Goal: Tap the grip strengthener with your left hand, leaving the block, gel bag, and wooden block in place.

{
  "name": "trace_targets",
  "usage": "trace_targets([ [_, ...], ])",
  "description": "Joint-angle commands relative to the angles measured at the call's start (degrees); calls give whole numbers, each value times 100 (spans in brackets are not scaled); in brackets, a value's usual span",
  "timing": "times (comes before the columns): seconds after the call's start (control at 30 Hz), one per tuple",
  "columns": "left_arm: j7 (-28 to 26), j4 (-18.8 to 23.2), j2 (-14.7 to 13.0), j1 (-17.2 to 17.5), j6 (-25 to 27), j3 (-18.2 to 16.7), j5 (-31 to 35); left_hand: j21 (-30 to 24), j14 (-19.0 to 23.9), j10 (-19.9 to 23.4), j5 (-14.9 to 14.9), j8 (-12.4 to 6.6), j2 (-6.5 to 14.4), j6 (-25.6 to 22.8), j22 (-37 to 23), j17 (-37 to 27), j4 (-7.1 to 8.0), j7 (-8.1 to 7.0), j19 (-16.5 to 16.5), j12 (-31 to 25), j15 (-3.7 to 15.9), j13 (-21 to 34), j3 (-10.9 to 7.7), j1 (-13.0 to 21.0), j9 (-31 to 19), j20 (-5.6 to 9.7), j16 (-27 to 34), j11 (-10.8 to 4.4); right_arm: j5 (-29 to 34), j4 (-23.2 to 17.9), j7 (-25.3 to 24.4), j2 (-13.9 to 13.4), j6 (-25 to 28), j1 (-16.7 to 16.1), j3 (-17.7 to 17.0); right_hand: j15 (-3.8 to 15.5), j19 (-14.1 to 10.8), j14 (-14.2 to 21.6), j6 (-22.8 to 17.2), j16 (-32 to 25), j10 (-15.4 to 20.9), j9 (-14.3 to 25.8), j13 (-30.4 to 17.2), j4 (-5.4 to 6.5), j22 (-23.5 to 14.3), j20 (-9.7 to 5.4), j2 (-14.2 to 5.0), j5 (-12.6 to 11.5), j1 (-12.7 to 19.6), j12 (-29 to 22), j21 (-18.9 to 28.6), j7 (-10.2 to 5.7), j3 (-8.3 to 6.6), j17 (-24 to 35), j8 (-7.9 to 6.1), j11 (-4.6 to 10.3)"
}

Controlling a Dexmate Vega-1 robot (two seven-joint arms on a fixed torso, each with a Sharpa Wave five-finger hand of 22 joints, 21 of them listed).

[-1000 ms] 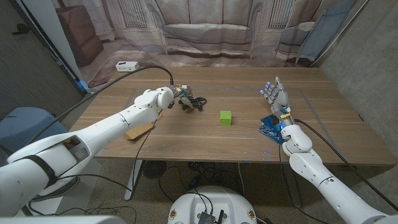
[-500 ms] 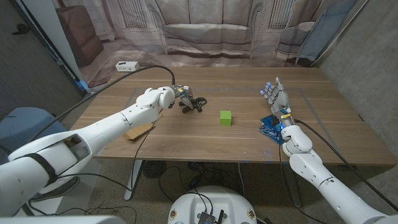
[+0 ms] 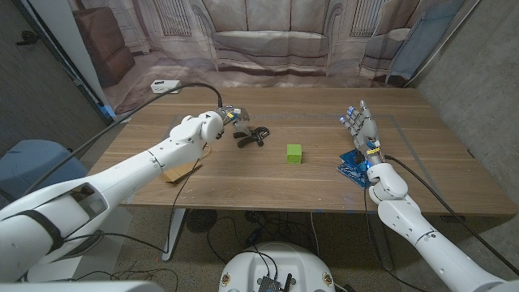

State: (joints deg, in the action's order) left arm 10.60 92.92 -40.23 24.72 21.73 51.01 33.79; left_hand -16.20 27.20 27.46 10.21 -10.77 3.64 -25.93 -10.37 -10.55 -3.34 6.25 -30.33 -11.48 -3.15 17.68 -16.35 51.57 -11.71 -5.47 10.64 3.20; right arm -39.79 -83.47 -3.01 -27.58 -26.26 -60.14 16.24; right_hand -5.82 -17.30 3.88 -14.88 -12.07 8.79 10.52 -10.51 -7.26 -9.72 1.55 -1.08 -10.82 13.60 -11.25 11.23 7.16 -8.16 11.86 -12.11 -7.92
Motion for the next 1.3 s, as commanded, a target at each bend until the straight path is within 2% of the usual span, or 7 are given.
trace_targets([
  [0.03, -1355, 546, -239, 1211, -783, -1567, -1389, 15, 105, 80, 47, -75, 199, -128, -3, -13, 29, 49, -86, -57, -62, -9, -76, -32, -9, -29, 56, 95, 53, 14, 1, 15, -85, 20, -3, -13, -44, 56, -88, 11, 59, 31, -32, 2, -16, -13, 1, 4, 30, -14, -8, -37, 31, 26, -49, -11],
  [0.23, -1578, 553, -280, 1360, -1136, -1763, -1788, 88, 23, -27, 32, -41, 258, -45, 0, -16, 156, 82, 10, -23, -123, -43, -13, -276, -6, -86, 24, 205, 59, 33, 16, 27, -143, 25, -14, 1, -48, 53, 109, 14, 55, 30, -32, -3, -16, -12, 2, 3, 39, -9, -7, -103, 33, 24, 45, 5],
  [0.4, -1703, 549, -279, 1468, -1333, -1889, -2073, 220, -174, -150, -10, 5, 293, 129, 0, -22, 405, 68, 204, -1, -195, -106, 150, -756, 5, -101, -16, 216, 46, 81, 66, 38, -166, 53, -5, 21, -47, 55, 135, 14, 50, 29, -32, -3, -16, -13, 4, 3, 39, -6, -8, -110, 36, 24, 60, 7],
  [0.47, -1782, 463, -236, 1520, -1526, -1957, -2259, 282, -268, -226, -33, 22, 279, 222, -2, -23, 536, 101, 296, 12, -214, -141, 251, -1017, 15, -99, -23, 224, 49, 99, 84, 41, -177, 66, 0, 24, -47, 53, 144, 14, 50, 28, -32, -2, -16, -13, 4, 4, 38, -6, -8, -115, 37, 24, 65, 9],
  [0.73, -2319, -204, 181, 1755, -2771, -2241, -3074, 368, -376, -214, -31, -55, 230, 77, -10, -25, 755, 77, 437, -26, -253, -205, 438, -1465, 41, -191, -6, 246, 95, 101, 113, -3, -171, 96, 12, 29, -45, 46, 144, 16, 45, 27, -32, 3, -16, -22, 10, 5, 25, -3, -9, -121, 45, 26, 69, 8],
  [1.13, -2058, -414, 381, 1843, -3111, -2372, -3937, 514, -718, -516, 22, 78, -22, 533, -23, -19, 1066, 30, 867, 38, -345, -346, 855, -2262, 90, -168, -34, 455, 198, 147, 148, -60, -212, 150, 30, 87, 12, -25, -85, 41, 6, 20, -32, 15, -17, -50, -7, 0, 10, 12, -29, -169, 52, 29, 9, 48],
  [1.3, -1846, -627, 502, 1825, -3375, -2417, -4350, 537, -966, -729, 53, 107, -123, 873, -25, -15, 1124, 9, 1040, 72, -372, -408, 1004, -2510, 106, -149, -59, 447, 348, 61, 49, -172, -107, 149, 44, 187, -78, 32, -6, 25, 95, 16, -27, -4, -14, -208, 17, -2, 33, -19, 5, -150, 59, 15, 61, 88],
])
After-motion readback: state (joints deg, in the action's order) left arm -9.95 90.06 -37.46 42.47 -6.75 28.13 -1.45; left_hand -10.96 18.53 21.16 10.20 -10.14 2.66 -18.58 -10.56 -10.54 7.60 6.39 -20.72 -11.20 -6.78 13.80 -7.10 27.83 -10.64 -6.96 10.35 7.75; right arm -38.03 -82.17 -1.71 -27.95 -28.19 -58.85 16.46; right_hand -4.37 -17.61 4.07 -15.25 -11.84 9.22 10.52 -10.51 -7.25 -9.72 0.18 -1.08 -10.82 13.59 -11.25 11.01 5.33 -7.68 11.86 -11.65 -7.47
